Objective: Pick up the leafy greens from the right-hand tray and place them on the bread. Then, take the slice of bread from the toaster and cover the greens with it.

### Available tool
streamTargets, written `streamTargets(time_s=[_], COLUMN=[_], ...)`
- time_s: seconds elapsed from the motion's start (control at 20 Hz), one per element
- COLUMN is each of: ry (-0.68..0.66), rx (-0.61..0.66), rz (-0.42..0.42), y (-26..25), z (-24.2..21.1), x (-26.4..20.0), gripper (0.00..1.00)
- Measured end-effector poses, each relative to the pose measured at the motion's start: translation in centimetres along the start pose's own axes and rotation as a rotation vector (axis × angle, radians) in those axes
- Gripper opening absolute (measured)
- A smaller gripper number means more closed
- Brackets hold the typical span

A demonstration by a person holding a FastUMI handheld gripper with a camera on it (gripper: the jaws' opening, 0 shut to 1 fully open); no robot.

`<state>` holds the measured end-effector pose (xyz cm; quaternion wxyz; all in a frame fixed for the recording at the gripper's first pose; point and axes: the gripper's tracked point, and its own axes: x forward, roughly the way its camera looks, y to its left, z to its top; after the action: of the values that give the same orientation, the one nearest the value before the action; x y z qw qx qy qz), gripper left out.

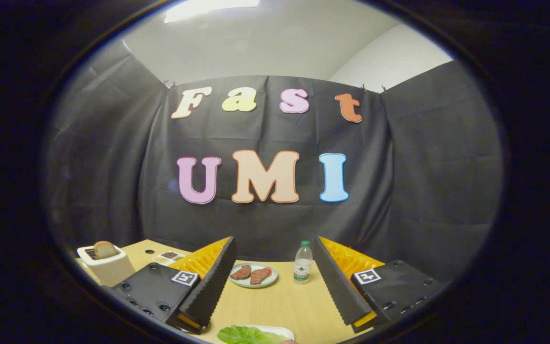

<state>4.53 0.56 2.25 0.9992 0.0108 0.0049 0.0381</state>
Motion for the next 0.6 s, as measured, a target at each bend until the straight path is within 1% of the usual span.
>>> streamTargets(time_s=[0.05,0.15,0.3,0.4,0.5,0.6], ry=[-0.004,0.001,0.01,0.022,0.03,0.057], rx=[-0.012,-0.042,-0.014,-0.029,-0.07,-0.114], rz=[0.013,0.002,0.027,0.042,0.074,0.136], y=[0.4,-0.2,0.9,1.0,1.5,2.5], z=[0.1,-0.5,-2.0,-3.0,-3.7,-5.0], x=[0.3,0.6,0.1,-0.4,-0.6,-0.6], gripper=[1.0,1.0,1.0,1.0,1.0,1.0])
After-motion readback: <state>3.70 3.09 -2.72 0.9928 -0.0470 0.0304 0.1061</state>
